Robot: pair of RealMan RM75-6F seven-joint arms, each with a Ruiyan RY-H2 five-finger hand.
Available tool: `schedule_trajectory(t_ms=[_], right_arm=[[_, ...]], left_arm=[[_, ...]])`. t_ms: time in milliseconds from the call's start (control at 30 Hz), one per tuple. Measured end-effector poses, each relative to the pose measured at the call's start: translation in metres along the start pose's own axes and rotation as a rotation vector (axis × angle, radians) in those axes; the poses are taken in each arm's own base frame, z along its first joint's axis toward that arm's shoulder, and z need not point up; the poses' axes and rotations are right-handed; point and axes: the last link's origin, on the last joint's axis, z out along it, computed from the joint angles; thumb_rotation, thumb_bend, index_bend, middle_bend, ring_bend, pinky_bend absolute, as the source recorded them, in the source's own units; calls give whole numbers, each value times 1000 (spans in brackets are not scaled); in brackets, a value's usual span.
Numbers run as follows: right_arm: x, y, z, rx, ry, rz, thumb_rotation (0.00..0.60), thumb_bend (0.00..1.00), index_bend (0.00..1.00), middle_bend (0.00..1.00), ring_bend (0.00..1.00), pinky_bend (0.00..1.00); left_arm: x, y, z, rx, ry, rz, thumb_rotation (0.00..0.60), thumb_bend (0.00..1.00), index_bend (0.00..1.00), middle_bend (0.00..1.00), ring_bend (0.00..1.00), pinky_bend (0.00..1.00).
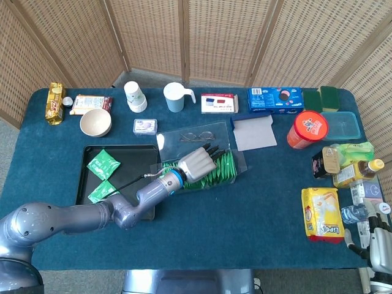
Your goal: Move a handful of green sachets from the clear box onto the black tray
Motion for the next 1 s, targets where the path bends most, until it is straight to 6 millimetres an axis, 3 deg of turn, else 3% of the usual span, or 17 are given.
schedule_trajectory(t_ms=[1000], right_arm=[[2,2,1,1,20,18,600,410,0,112,107,262]], left_arm=[[7,-9,-5,13,15,-34,600,385,664,91,0,120]])
